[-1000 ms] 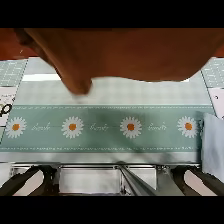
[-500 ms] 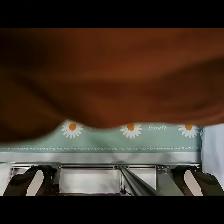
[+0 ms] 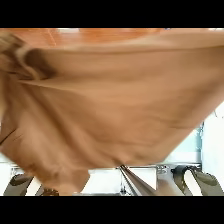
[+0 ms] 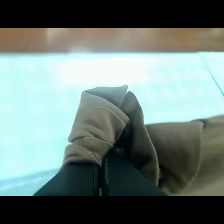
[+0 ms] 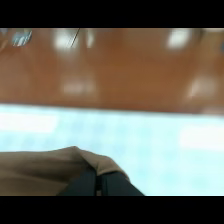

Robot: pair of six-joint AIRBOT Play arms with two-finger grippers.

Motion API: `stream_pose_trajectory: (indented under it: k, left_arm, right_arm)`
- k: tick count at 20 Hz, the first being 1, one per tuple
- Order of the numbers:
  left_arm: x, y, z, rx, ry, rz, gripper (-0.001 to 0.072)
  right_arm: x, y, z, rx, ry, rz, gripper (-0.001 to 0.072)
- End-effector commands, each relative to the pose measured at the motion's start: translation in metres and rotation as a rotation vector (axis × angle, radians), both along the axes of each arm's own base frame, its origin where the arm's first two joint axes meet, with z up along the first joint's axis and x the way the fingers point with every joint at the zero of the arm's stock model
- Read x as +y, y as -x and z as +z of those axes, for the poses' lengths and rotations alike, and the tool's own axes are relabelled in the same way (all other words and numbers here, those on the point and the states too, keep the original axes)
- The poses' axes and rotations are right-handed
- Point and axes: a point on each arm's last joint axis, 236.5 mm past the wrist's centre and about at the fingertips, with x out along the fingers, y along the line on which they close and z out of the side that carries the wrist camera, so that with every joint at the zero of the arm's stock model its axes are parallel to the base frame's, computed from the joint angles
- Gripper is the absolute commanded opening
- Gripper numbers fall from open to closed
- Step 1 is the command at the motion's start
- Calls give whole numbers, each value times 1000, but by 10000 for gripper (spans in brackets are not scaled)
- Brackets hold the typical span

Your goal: Fold the shirts.

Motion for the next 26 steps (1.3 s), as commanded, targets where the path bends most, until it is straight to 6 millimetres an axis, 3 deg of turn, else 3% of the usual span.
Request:
stream_pose_trajectory:
  k: [1,5,8,10,13,14,15,16,19,21,22,24,25,26]
  left_arm:
    - [12,-71,-92,115,148,45,25]
    - [28,-154,-176,213,222,109,25]
    - [20,-203,-224,280,276,134,25]
    - [8,-222,-253,333,280,114,25]
    - [-8,-232,-285,400,288,91,28]
    - [-11,-232,-292,427,304,97,114]
    - [-14,-230,-295,450,325,107,368]
    - [-16,-227,-294,487,361,118,507]
    - [11,-206,-267,558,412,46,506]
    - [62,-181,-254,616,417,85,506]
    - [88,-165,-251,629,391,116,506]
    - [127,-131,-257,652,343,205,506]
    - [131,-111,-266,683,342,234,505]
    - [123,-83,-286,739,350,240,505]
  right_arm:
    - [-4,-66,-75,123,-103,49,24]
    - [-26,-165,-152,218,-232,30,24]
    - [-38,-231,-208,246,-398,-16,24]
    - [-41,-264,-240,273,-512,-35,24]
    - [-36,-287,-270,319,-685,-49,26]
    - [-34,-290,-280,339,-718,-48,86]
    - [-33,-290,-287,358,-726,-48,330]
    - [-32,-288,-291,371,-724,-37,416]
    - [-61,-266,-268,393,-766,3,416]
    - [-94,-231,-252,432,-782,26,416]
    - [-110,-207,-255,483,-741,29,415]
    - [-138,-157,-282,624,-600,-38,415]
    - [-147,-134,-299,684,-531,-88,415]
    - [-151,-113,-315,726,-479,-141,415]
